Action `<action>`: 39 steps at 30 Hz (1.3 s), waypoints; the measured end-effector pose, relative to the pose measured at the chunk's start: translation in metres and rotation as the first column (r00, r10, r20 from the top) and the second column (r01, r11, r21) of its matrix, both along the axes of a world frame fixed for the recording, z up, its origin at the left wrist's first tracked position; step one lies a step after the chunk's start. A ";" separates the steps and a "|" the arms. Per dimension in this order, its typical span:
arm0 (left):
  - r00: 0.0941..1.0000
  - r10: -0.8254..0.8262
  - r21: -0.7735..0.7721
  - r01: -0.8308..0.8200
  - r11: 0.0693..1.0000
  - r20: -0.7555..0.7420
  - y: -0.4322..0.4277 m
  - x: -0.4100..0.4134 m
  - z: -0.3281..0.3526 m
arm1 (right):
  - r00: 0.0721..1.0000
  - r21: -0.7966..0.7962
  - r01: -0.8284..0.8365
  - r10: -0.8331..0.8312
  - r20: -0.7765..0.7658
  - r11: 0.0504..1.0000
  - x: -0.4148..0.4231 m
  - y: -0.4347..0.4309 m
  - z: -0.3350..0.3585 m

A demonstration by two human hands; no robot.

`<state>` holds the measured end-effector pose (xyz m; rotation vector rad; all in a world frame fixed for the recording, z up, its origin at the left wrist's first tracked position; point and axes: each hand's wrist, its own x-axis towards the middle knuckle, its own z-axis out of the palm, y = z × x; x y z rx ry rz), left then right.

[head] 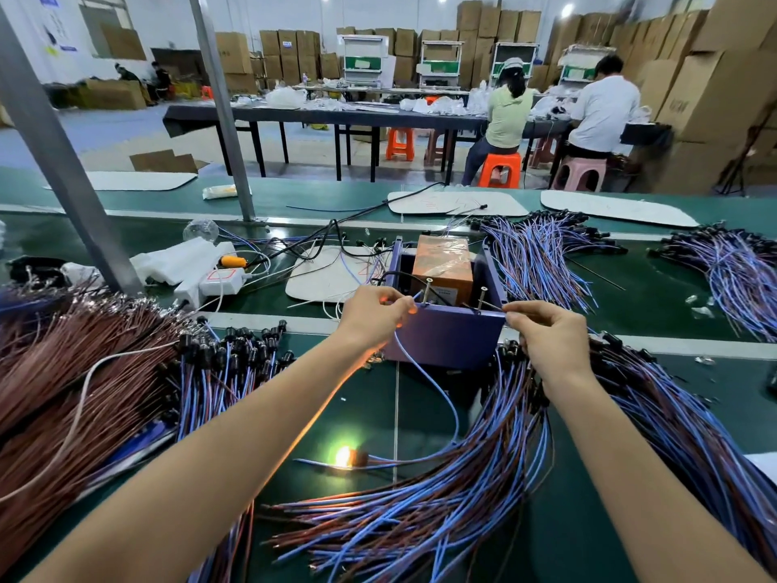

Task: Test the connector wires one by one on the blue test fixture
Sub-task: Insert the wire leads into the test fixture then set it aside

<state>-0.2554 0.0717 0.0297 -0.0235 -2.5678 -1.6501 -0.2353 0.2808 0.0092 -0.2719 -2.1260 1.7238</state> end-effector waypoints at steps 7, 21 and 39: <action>1.000 -0.021 -0.022 0.022 1.000 0.013 0.004 -0.003 0.003 | 1.000 -0.015 0.010 -0.010 0.004 1.000 -0.002 -0.001 -0.002; 0.996 -0.074 -0.046 0.076 0.996 0.049 0.004 0.007 0.009 | 0.999 0.005 0.011 -0.011 0.038 1.000 0.003 -0.003 0.002; 0.918 -0.389 0.480 0.375 0.793 -0.075 0.013 0.047 0.054 | 0.944 -0.225 -0.316 0.283 -0.168 0.922 0.058 -0.057 0.061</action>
